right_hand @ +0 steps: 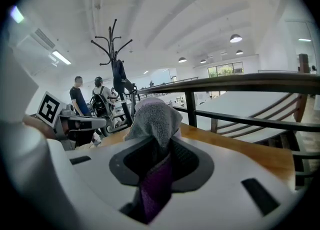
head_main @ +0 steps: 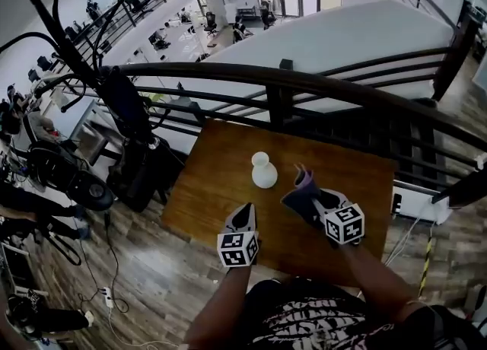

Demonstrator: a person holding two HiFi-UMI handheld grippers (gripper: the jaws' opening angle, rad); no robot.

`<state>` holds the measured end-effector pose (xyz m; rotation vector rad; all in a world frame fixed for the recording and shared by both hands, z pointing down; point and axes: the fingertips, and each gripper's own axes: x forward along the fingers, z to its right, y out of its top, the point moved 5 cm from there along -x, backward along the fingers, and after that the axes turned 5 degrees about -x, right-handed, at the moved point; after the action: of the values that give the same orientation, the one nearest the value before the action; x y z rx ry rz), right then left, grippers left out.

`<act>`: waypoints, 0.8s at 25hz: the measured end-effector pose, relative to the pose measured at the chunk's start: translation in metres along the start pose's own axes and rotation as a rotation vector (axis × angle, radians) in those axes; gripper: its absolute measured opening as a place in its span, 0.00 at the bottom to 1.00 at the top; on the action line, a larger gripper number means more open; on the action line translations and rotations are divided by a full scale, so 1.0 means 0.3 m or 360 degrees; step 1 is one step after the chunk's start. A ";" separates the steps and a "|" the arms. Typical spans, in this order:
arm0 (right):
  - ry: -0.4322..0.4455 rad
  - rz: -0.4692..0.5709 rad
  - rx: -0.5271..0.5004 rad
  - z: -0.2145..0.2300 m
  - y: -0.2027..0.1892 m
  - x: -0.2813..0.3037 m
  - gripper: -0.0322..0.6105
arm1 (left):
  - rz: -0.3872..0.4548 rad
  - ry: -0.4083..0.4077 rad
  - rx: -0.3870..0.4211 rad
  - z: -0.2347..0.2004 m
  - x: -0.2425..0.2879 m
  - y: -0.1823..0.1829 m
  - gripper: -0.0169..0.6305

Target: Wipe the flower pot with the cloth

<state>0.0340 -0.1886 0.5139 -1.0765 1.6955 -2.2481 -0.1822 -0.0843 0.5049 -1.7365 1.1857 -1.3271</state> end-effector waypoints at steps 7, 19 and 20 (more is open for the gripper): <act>0.0034 -0.0001 0.0052 0.059 -0.009 0.025 0.18 | -0.0016 0.0021 0.0049 0.009 0.102 0.062 0.02; -0.0157 -0.0050 0.0112 0.084 0.038 0.191 0.18 | -0.0063 -0.0257 0.0244 -0.091 0.377 0.210 0.02; -0.0174 -0.0066 0.0105 0.081 0.048 0.213 0.18 | -0.0070 -0.0284 0.0252 -0.109 0.404 0.221 0.02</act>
<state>-0.0029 -0.2448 0.5334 -1.2062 1.5593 -2.2085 -0.2216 -0.2208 0.5014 -1.7350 0.9233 -1.2276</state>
